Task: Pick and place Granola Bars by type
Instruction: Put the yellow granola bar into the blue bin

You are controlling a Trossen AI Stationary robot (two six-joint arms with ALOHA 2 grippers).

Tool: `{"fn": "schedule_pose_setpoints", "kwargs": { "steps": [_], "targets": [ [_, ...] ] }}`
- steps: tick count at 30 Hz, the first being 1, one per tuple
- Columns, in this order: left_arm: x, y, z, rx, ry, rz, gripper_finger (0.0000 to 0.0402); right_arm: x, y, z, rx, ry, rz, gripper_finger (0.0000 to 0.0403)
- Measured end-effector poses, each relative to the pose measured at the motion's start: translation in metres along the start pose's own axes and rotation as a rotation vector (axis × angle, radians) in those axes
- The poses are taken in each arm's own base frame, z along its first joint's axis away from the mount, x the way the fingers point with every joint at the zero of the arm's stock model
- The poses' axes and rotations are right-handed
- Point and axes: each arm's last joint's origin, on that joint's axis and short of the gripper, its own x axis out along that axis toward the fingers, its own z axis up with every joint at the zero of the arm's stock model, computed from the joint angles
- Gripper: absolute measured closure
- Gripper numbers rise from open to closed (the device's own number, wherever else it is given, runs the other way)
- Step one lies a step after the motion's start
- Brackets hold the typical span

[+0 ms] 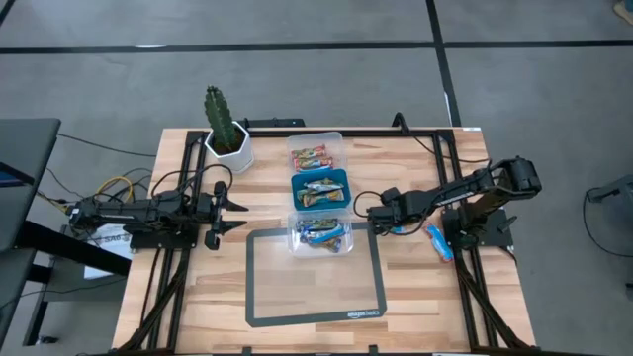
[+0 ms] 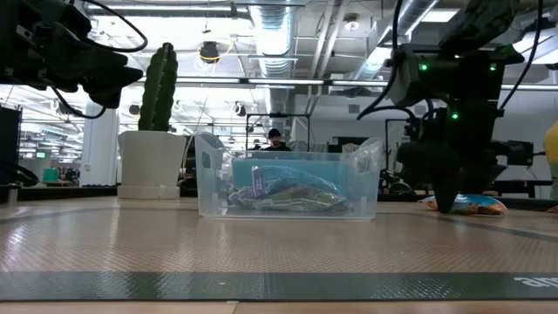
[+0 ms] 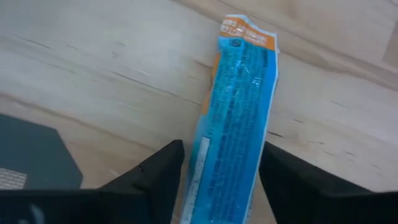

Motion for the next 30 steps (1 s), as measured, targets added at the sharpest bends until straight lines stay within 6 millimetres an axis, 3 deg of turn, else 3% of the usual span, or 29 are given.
{"fn": "schedule_pose_setpoints", "kwargs": {
  "steps": [7,12,18,30],
  "targets": [
    [0.0,0.0,0.0,0.0,0.0,0.0,0.0233,0.0,0.002,0.001,-0.005,-0.007,0.022,0.0296],
    [0.0,0.0,0.0,0.0,0.0,0.0,0.0233,0.001,0.004,0.001,-0.03,-0.012,0.036,0.0335],
    [0.0,0.0,0.0,0.0,0.0,0.0,0.0233,-0.004,0.003,0.003,-0.023,-0.058,0.071,0.0345],
    [0.0,0.0,0.0,0.0,0.0,0.0,0.0233,-0.05,-0.008,0.021,0.071,-0.387,0.22,0.0345]
  ]
}}
